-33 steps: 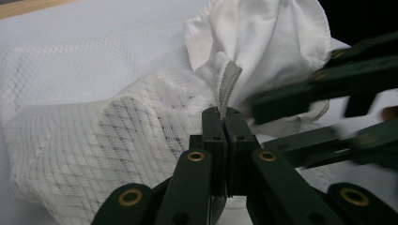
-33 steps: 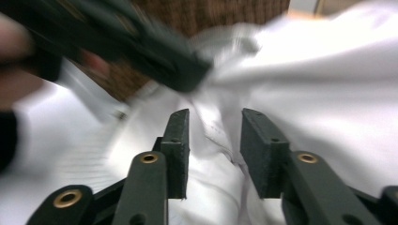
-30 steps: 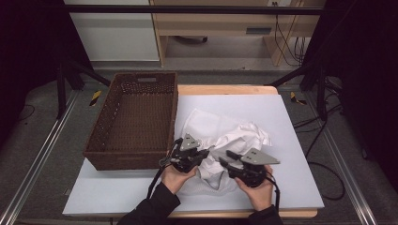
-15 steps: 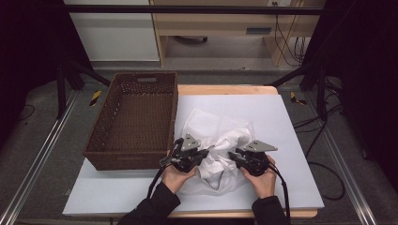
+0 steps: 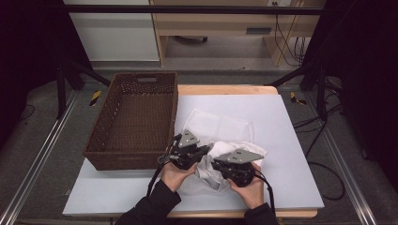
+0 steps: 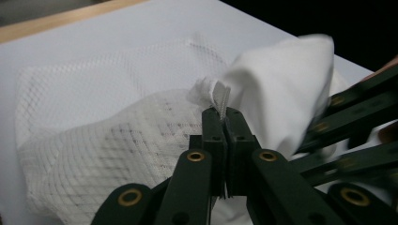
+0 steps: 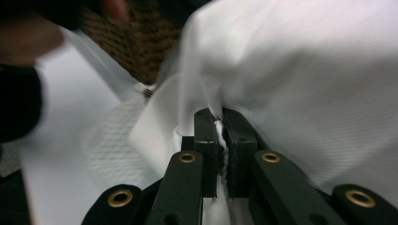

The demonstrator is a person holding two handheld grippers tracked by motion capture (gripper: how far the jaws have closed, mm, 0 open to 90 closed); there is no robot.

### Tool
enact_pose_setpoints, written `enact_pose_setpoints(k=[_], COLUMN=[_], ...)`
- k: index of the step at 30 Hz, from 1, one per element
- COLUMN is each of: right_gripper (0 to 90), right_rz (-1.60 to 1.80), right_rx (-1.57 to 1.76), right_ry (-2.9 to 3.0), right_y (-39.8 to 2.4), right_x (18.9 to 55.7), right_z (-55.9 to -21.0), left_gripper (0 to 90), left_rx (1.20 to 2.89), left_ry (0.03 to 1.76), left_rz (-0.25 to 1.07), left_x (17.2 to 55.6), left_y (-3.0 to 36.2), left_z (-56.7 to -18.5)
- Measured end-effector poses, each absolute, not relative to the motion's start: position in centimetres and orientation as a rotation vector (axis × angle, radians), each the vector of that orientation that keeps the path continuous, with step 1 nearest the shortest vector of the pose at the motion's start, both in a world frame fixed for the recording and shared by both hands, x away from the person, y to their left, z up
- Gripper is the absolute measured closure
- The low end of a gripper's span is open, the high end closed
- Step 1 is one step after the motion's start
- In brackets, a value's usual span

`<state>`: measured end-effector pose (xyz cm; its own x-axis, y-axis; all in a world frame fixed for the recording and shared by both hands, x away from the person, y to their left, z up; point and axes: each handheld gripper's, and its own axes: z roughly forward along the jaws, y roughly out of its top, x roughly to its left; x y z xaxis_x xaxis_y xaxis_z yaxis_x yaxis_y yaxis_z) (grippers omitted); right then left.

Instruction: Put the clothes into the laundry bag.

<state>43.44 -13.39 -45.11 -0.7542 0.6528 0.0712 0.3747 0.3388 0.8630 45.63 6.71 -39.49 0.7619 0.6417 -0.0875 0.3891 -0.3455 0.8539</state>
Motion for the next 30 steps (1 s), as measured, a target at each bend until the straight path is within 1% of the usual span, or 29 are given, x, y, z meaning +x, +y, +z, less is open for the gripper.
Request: enact_pose_setpoints(k=[3, 8, 11, 16, 21, 23, 24, 26, 27, 29, 30], right_gripper=[85.9, 86.0, 84.0, 71.0, 64.1, 59.4, 54.8, 43.0, 39.6, 36.6, 36.7], right_rz=[1.332, 1.201, 1.202, 1.335, 1.444, 1.462, 1.455, 1.417, 1.401, 1.389, 1.384], right_rx=[0.982, 1.059, 1.059, 1.029, 0.991, 0.997, 1.006, 1.053, 1.076, 1.118, 1.123], right_ry=[2.297, 2.178, 2.165, 2.217, 2.139, 2.072, 2.039, 1.982, 1.972, 2.004, 2.029], right_y=[-12.3, -10.9, -10.6, -12.6, -16.1, -17.7, -18.5, -19.5, -19.9, -20.1, -19.9], right_x=[44.7, 46.4, 46.5, 44.9, 42.1, 41.7, 41.7, 42.2, 42.7, 43.8, 44.2], right_z=[-46.0, -47.4, -47.6, -45.9, -43.6, -42.6, -42.1, -41.5, -41.4, -41.7, -42.1], left_gripper=[88.6, 88.6, 88.6, 88.4, 88.3, 88.3, 88.3, 88.3, 88.2, 88.2, 88.2], left_rx=[1.976, 1.974, 1.973, 1.991, 2.012, 2.021, 2.026, 2.031, 2.032, 2.030, 2.030], left_ry=[0.761, 0.765, 0.775, 0.803, 0.818, 0.818, 0.817, 0.817, 0.817, 0.818, 0.818], left_rz=[0.322, 0.311, 0.303, 0.297, 0.296, 0.301, 0.305, 0.303, 0.302, 0.300, 0.300], left_x=[45.2, 45.0, 45.3, 45.8, 46.2, 46.2, 46.2, 46.2, 46.2, 46.2, 46.2], left_y=[6.7, 6.8, 7.1, 6.9, 6.6, 6.6, 6.6, 6.6, 6.6, 6.6, 6.6], left_z=[-39.1, -39.7, -40.2, -41.6, -42.6, -42.7, -42.7, -42.8, -42.9, -42.9, -42.9])
